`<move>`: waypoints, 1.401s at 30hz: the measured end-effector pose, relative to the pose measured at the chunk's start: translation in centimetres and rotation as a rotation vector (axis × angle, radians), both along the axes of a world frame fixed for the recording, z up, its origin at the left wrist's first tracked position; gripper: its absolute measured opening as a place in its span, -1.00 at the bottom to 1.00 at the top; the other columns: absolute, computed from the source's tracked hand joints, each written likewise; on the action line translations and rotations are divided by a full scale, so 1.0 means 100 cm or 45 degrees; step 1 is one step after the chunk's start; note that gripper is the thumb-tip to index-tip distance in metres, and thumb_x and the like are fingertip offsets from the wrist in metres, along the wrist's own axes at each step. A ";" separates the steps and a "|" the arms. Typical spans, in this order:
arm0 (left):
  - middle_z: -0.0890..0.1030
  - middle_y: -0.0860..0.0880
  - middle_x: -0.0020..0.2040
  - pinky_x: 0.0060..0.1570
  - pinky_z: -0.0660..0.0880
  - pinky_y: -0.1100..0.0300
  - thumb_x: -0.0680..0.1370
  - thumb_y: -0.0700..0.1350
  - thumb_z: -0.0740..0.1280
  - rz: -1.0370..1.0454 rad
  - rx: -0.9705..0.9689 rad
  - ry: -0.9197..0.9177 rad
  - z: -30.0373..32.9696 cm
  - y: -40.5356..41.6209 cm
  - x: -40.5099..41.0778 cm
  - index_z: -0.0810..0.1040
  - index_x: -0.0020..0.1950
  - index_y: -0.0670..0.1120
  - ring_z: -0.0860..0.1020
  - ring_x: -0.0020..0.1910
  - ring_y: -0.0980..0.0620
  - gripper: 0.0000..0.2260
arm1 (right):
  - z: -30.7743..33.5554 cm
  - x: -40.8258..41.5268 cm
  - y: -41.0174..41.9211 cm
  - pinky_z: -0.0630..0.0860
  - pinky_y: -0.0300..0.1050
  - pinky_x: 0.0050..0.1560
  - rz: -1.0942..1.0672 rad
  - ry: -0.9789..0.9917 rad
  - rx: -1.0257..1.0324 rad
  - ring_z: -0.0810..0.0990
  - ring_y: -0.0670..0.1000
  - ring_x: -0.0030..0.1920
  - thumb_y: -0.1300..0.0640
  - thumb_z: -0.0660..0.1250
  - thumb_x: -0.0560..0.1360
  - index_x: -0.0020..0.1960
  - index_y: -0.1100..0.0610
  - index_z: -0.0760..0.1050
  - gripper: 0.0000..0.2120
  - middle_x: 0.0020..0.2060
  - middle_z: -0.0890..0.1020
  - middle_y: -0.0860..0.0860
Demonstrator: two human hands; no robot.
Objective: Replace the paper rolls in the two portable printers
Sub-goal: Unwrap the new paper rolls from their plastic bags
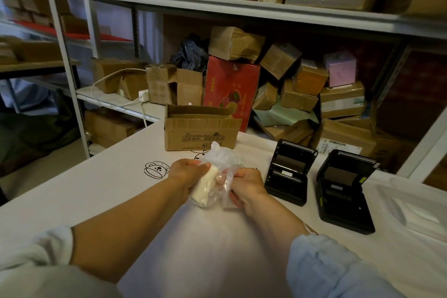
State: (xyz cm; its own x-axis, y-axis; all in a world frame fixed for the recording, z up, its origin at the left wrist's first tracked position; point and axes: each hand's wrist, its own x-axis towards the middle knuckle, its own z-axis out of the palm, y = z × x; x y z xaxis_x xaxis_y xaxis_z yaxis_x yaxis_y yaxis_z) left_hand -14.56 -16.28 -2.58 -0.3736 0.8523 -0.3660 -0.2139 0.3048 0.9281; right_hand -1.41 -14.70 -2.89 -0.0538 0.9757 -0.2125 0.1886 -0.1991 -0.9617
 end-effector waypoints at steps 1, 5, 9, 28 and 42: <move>0.57 -0.18 0.01 0.00 0.53 0.00 0.45 -0.28 0.43 0.014 0.006 -0.063 0.001 0.001 0.002 0.53 0.14 -0.20 0.55 -0.05 -0.15 -0.72 | 0.002 0.004 -0.001 0.61 -0.11 -0.01 0.034 0.042 -0.023 0.61 0.04 -0.10 0.31 0.50 0.37 0.02 0.24 0.65 -0.77 -0.14 0.64 0.06; 0.60 -0.21 0.00 0.06 0.54 0.01 0.45 -0.41 0.36 -0.038 0.039 -0.123 0.003 0.006 0.012 0.57 0.17 -0.23 0.56 -0.14 -0.11 -0.70 | 0.008 0.011 -0.001 0.57 -0.02 0.16 0.068 0.032 -0.070 0.59 0.11 0.12 0.22 0.51 0.37 0.10 0.16 0.63 -0.70 0.08 0.63 0.07; 0.59 -0.20 0.03 -0.07 0.53 0.02 0.44 -0.39 0.39 -0.083 0.098 -0.120 0.012 0.005 0.024 0.56 0.14 -0.20 0.58 -0.17 -0.10 -0.71 | 0.011 0.021 0.002 0.60 -0.06 0.06 0.092 -0.016 -0.108 0.61 0.10 0.08 0.18 0.53 0.37 0.10 0.12 0.63 -0.69 0.05 0.65 0.09; 0.55 -0.15 -0.06 -0.19 0.54 0.13 0.51 -0.36 0.32 0.209 0.161 0.160 0.006 0.021 0.019 0.43 0.26 -0.18 0.55 -0.16 -0.06 -0.67 | 0.046 0.112 0.000 0.54 0.05 0.12 -0.345 -0.673 0.574 0.56 0.10 0.13 0.14 0.45 0.42 0.24 0.09 0.54 -0.61 0.14 0.60 0.07; 0.52 -0.07 0.13 0.16 0.43 0.13 0.44 -0.09 0.45 -0.676 0.151 1.188 -0.007 0.056 0.042 0.54 0.08 -0.07 0.49 0.19 -0.08 -0.75 | 0.020 0.099 0.010 0.47 -0.04 0.10 0.332 -1.535 0.259 0.51 0.06 0.21 -0.06 0.43 0.43 0.26 0.00 0.48 -0.57 0.19 0.56 -0.01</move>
